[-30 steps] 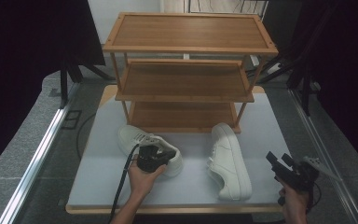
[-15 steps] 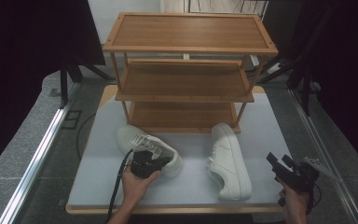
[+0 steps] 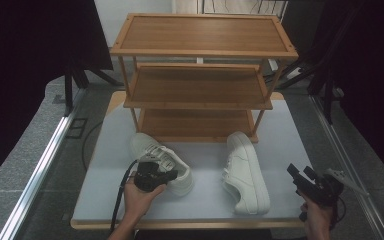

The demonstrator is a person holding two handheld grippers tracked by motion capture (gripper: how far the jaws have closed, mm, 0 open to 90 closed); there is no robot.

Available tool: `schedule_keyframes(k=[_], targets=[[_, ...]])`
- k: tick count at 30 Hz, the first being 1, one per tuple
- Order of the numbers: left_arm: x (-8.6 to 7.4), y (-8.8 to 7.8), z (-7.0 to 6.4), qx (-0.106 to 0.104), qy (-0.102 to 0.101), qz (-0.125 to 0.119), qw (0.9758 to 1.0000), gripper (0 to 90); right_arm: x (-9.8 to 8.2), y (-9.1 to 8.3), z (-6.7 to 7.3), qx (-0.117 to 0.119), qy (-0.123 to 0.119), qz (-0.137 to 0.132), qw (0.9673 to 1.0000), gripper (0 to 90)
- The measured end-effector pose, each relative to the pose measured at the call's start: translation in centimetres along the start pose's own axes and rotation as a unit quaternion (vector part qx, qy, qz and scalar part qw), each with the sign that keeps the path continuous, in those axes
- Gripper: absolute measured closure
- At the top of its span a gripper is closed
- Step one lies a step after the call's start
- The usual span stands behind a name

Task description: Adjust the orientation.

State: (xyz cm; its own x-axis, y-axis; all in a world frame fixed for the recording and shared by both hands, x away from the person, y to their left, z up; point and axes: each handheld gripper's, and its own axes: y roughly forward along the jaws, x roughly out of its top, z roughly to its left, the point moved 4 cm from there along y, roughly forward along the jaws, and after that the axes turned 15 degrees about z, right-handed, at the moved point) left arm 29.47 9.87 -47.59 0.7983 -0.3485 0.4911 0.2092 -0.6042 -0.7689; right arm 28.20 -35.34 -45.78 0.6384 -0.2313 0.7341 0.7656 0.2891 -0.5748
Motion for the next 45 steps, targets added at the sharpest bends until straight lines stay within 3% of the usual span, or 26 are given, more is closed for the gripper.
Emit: schedule_keyframes(k=[12,15,19,22,26,29,31,36,38,42,45], targets=[[-3.9,-3.6,1.9,0.012,-0.009,-0.001,0.9999,90.0,0.1,-0.2,-0.2,0.003,0.007,-0.002,1.0000,29.2],[-4.7,-4.4,2.7,0.017,-0.018,-0.005,0.9997,90.0,0.1,-0.1,-0.1,0.003,0.006,-0.001,1.0000,29.2],[-5.2,-4.7,3.2,0.005,-0.035,-0.025,0.9991,89.5,0.0,0.1,0.0,0.004,0.006,0.002,1.0000,29.2],[-4.9,-4.2,2.8,0.016,-0.027,-0.025,0.9992,88.4,0.0,0.3,0.1,0.007,0.007,0.004,0.9999,29.2],[-4.8,-4.3,2.8,0.010,-0.029,-0.023,0.9993,86.7,-0.1,0.4,0.3,0.007,0.003,0.006,1.0000,29.3],[-4.7,-4.7,2.4,0.003,-0.028,-0.030,0.9992,79.8,-0.1,0.3,0.3,0.007,0.002,0.004,1.0000,29.3],[-4.3,-4.9,1.7,-0.010,-0.014,-0.039,0.9991,73.3,0.0,0.1,0.4,0.008,0.001,0.002,1.0000,29.3],[-2.1,-6.1,-0.4,-0.035,0.023,-0.084,0.9956,59.0,0.4,-0.3,1.7,0.012,-0.032,-0.006,0.9994,30.1],[-1.0,-6.5,-0.8,-0.036,0.029,-0.099,0.9941,55.0,0.4,-0.2,2.4,0.017,-0.050,-0.006,0.9986,30.7],[0.8,-6.8,-0.7,-0.030,0.022,-0.127,0.9912,50.8,0.3,0.3,3.5,0.028,-0.079,0.003,0.9965,31.8],[1.2,-6.8,-0.2,-0.024,0.008,-0.145,0.9891,48.0,0.2,0.4,4.3,0.036,-0.098,0.009,0.9945,32.3]])
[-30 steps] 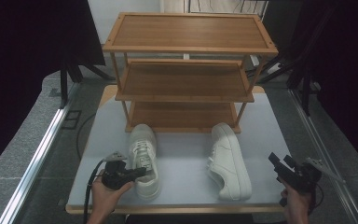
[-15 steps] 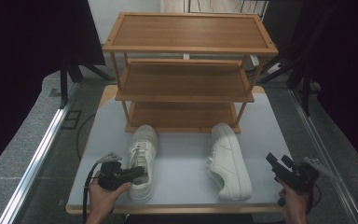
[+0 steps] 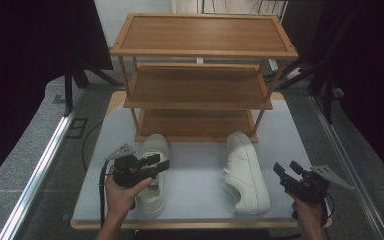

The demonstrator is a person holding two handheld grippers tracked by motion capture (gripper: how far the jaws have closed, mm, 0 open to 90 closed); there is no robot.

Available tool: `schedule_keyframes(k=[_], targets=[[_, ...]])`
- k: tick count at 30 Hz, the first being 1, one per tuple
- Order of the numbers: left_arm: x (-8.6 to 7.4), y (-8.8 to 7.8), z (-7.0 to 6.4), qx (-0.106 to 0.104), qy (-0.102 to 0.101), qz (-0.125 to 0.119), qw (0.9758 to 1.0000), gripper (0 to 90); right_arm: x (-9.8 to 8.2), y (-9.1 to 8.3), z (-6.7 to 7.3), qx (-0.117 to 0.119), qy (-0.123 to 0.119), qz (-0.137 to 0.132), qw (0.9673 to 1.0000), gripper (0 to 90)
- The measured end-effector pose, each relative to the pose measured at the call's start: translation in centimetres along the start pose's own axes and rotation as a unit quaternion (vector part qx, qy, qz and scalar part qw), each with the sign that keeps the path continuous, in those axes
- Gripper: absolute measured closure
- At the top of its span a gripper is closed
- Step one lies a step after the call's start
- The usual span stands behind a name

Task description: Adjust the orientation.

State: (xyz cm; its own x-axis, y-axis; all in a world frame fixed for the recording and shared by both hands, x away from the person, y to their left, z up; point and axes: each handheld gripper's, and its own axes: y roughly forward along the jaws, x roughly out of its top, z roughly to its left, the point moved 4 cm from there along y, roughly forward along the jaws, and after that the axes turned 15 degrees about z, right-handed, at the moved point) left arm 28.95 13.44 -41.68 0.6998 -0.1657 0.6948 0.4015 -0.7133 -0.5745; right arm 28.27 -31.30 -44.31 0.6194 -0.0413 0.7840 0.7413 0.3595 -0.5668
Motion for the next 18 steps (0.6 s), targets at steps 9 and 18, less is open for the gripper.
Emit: schedule_keyframes(k=[9,18], targets=[[-1.6,-1.3,0.9,0.029,-0.007,-0.001,0.9996,46.1,0.4,-0.5,3.4,0.028,-0.065,0.002,0.9975,34.8],[-1.8,-1.3,1.8,0.019,-0.022,0.005,0.9996,43.1,-0.7,0.1,6.4,0.050,-0.117,0.051,0.9906,52.8]])
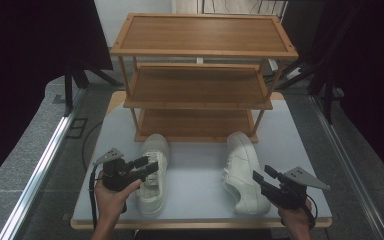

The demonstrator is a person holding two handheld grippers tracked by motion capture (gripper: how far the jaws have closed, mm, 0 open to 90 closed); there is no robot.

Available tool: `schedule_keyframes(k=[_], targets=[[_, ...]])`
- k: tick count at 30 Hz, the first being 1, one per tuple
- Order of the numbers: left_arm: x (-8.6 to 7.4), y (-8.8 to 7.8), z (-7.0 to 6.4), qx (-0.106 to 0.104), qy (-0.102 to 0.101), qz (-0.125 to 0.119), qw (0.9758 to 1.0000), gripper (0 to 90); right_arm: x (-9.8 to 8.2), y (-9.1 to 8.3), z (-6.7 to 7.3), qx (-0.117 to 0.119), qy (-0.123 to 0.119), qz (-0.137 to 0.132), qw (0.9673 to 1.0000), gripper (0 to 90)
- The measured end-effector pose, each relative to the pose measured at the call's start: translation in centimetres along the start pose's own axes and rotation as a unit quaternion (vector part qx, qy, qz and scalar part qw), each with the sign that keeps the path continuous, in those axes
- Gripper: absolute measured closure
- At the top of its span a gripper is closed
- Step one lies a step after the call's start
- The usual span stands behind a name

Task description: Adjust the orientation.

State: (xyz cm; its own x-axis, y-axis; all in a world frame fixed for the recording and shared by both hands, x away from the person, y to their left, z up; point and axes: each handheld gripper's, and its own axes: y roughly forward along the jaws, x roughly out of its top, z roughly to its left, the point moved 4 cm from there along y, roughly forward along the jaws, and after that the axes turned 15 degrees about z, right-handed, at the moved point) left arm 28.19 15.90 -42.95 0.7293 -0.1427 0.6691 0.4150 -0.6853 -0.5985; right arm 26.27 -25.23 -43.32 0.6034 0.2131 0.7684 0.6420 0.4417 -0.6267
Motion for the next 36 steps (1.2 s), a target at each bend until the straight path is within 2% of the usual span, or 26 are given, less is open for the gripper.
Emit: schedule_keyframes(k=[3,10,15,16,18,20,23,27,32,36], targets=[[0.0,0.2,-0.1,-0.003,0.002,0.003,1.0000,43.1,-0.3,0.2,0.8,0.012,-0.009,0.013,0.9998,61.4],[-0.2,0.5,0.1,-0.005,0.000,0.009,0.9999,43.2,-1.0,1.2,3.5,0.035,-0.059,0.051,0.9963,82.8],[-0.3,0.6,0.1,-0.008,-0.003,0.011,0.9999,43.3,-1.6,2.2,5.3,0.052,-0.093,0.081,0.9910,89.1],[-0.3,0.6,0.1,-0.009,-0.003,0.011,0.9999,43.5,-1.9,2.6,6.0,0.051,-0.109,0.092,0.9885,89.4],[-0.4,0.6,0.0,-0.011,-0.002,0.014,0.9998,43.5,-2.0,2.8,6.3,0.048,-0.116,0.095,0.9876,89.4],[-0.4,0.6,0.0,-0.011,-0.001,0.015,0.9998,43.7,-2.3,3.2,6.8,0.044,-0.129,0.106,0.9850,89.5],[-0.5,0.6,0.1,-0.010,-0.001,0.015,0.9998,43.7,-2.6,3.5,6.9,0.035,-0.139,0.118,0.9826,89.5],[-0.6,0.6,0.3,-0.009,-0.007,0.017,0.9998,43.7,-2.8,3.6,6.4,0.028,-0.133,0.125,0.9828,89.6],[-0.6,0.5,0.4,-0.013,-0.010,0.014,0.9998,43.8,-2.7,3.3,6.1,0.035,-0.133,0.122,0.9829,89.6],[-0.6,0.5,0.4,-0.014,-0.011,0.013,0.9998,43.8,-2.7,2.9,5.8,0.040,-0.125,0.117,0.9844,89.7]])
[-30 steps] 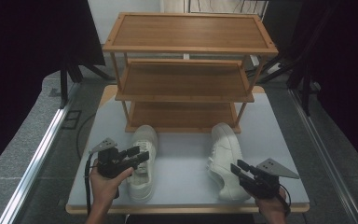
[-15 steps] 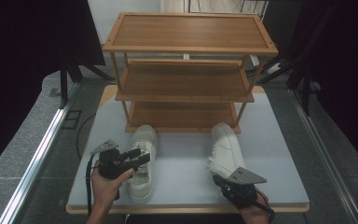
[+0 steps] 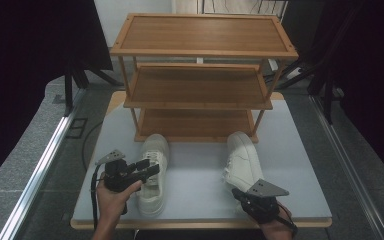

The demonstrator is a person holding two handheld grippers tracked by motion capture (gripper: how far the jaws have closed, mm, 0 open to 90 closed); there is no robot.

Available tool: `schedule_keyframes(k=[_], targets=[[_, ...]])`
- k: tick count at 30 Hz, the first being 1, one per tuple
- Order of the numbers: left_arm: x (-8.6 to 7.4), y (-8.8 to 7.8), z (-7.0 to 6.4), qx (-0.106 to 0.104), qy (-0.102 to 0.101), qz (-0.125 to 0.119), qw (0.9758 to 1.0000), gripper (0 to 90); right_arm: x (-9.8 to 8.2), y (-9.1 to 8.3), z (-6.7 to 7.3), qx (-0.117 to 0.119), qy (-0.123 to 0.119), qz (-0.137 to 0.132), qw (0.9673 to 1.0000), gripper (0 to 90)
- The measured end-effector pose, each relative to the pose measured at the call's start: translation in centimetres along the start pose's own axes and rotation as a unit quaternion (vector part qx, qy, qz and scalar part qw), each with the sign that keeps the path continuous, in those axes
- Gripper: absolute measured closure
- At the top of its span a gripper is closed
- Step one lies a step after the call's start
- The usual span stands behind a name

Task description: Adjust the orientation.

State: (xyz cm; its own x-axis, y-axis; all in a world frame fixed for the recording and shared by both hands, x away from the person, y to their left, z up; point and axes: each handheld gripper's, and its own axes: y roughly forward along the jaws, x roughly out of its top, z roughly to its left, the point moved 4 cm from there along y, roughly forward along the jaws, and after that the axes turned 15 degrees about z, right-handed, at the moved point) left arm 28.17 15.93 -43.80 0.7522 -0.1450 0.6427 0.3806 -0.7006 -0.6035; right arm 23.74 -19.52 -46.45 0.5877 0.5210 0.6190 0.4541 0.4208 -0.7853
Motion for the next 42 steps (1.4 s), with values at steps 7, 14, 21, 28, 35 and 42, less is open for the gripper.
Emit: schedule_keyframes(k=[7,14,21,28,35,42], targets=[[0.0,0.0,0.1,-0.002,-0.002,0.001,1.0000,44.0,-0.3,-1.0,-1.1,0.012,0.021,-0.019,0.9995,89.7],[-0.1,0.0,0.1,-0.003,-0.004,0.000,1.0000,44.1,-0.4,-1.9,-2.0,0.005,0.033,-0.031,0.9990,89.8],[-0.1,0.0,0.2,-0.004,-0.004,0.001,1.0000,44.2,-1.0,-3.3,-4.0,-0.007,0.069,-0.055,0.9961,89.8],[-0.1,0.0,0.2,-0.006,-0.006,0.000,1.0000,44.3,-2.6,-4.6,-7.4,-0.032,0.131,-0.067,0.9886,89.8],[0.0,0.0,0.2,-0.005,-0.007,0.000,1.0000,44.4,-4.1,-4.7,-9.1,-0.041,0.153,-0.052,0.9860,89.6],[0.0,-0.1,0.3,-0.008,-0.008,-0.002,0.9999,44.5,-3.0,-4.8,-7.7,-0.038,0.123,-0.059,0.9899,85.2]])
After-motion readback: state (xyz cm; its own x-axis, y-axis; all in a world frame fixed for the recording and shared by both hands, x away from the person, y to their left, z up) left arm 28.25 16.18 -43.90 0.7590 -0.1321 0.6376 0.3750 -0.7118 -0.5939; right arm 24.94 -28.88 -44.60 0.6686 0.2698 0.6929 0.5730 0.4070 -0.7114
